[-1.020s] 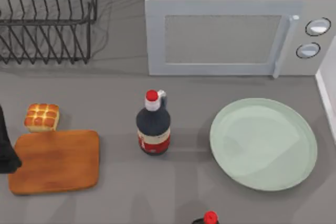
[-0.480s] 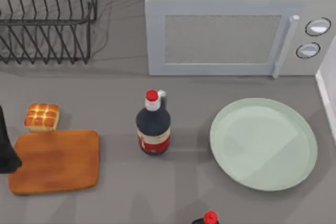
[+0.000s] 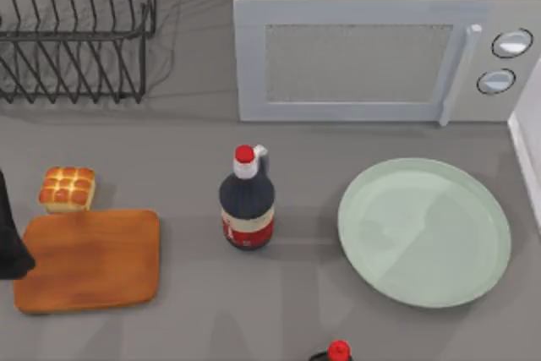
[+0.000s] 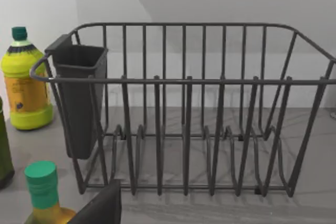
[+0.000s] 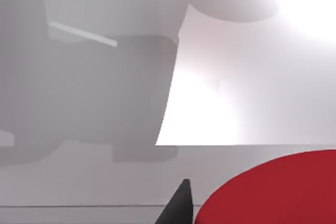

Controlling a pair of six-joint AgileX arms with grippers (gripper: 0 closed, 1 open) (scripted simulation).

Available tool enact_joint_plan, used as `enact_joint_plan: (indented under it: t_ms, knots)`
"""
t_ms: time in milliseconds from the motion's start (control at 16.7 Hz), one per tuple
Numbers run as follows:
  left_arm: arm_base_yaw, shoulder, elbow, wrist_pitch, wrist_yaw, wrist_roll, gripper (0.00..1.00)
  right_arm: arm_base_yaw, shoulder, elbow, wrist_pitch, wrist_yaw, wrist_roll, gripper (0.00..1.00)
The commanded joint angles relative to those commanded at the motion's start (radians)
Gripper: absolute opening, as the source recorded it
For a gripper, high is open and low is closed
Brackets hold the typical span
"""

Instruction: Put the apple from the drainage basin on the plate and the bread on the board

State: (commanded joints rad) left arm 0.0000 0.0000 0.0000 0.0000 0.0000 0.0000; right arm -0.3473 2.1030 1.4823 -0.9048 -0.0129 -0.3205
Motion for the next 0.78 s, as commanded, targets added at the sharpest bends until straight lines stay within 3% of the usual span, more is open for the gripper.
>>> enact_joint_plan:
  t_ms: [360, 780]
  knots:
    - [0.0, 0.0, 0.0, 0.0, 0.0, 0.0, 1.0, 0.032, -0.035, 0.007, -0.024, 0.003, 0.033, 0.0]
    - [0.0, 0.0, 0.0, 0.0, 0.0, 0.0, 1.0, 0.252, -0.146, -0.058, -0.191, 0.01, 0.246, 0.0]
